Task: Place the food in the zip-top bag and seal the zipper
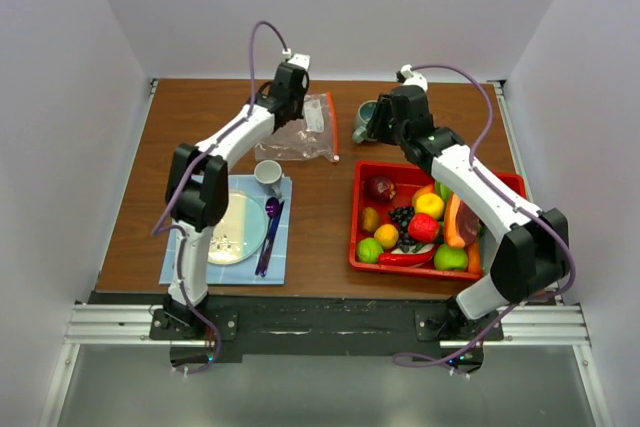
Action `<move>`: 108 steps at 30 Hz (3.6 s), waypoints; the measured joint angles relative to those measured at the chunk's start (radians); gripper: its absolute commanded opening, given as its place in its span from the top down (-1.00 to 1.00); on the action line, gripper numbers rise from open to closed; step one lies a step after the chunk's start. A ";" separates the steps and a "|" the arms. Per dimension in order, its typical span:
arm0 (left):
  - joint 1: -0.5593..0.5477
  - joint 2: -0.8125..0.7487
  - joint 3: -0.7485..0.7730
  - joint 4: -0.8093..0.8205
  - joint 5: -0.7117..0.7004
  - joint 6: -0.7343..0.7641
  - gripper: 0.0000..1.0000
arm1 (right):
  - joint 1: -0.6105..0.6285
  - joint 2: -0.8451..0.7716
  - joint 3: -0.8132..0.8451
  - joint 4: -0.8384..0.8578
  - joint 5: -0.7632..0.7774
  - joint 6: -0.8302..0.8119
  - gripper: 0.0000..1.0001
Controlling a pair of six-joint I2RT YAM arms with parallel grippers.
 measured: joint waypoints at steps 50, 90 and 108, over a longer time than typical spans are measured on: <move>-0.143 0.232 0.015 0.149 -0.064 -0.082 1.00 | 0.000 -0.111 -0.051 -0.030 -0.028 0.008 0.12; 0.005 -0.510 -0.549 0.512 0.654 -0.267 1.00 | 0.000 0.117 0.214 0.143 -0.220 0.154 0.14; 0.005 -0.554 -0.581 0.514 0.694 -0.267 1.00 | 0.006 0.132 0.224 0.167 -0.201 0.182 0.15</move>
